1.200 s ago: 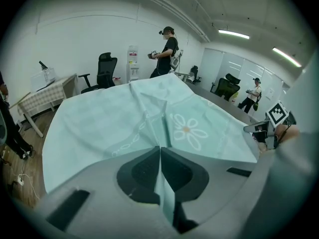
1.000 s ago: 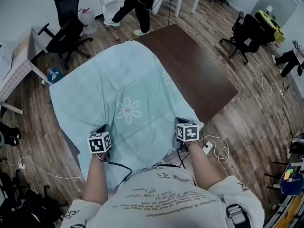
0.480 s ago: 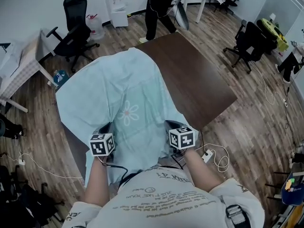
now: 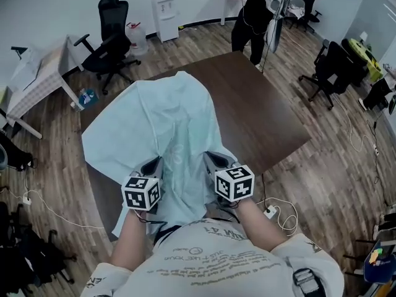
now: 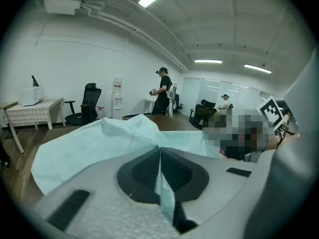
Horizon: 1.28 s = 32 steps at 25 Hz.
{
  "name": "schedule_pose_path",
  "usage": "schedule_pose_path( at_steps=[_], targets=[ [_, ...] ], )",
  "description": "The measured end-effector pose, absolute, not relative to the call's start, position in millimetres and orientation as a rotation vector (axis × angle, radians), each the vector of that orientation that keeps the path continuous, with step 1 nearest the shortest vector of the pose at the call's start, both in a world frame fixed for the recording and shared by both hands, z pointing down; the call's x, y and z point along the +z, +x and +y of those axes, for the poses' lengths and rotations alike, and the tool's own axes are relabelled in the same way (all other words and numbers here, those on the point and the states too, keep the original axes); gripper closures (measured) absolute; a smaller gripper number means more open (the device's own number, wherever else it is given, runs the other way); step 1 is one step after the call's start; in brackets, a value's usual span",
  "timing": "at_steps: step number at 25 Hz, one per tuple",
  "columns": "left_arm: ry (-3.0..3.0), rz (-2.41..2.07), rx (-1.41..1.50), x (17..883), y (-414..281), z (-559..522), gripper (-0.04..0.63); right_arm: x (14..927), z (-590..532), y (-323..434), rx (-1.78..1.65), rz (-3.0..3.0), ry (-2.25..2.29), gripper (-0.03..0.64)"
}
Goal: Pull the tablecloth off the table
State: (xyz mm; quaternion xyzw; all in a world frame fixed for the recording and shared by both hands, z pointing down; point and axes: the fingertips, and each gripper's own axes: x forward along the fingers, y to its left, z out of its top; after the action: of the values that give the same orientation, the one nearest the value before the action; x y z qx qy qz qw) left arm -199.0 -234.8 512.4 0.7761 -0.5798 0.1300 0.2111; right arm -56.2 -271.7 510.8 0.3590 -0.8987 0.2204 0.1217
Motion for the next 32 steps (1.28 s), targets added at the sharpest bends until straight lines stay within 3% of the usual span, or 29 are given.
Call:
schedule_pose_path(
  at_steps=[11,32],
  targets=[
    [2.231,-1.872,0.335,437,-189,-222,0.584,429,-263,-60,0.404,-2.794,1.120,0.604],
    [2.210,-1.889,0.401,449,-180,-226,0.583,437,-268,-47,0.397,-2.755,1.130,0.604]
  ],
)
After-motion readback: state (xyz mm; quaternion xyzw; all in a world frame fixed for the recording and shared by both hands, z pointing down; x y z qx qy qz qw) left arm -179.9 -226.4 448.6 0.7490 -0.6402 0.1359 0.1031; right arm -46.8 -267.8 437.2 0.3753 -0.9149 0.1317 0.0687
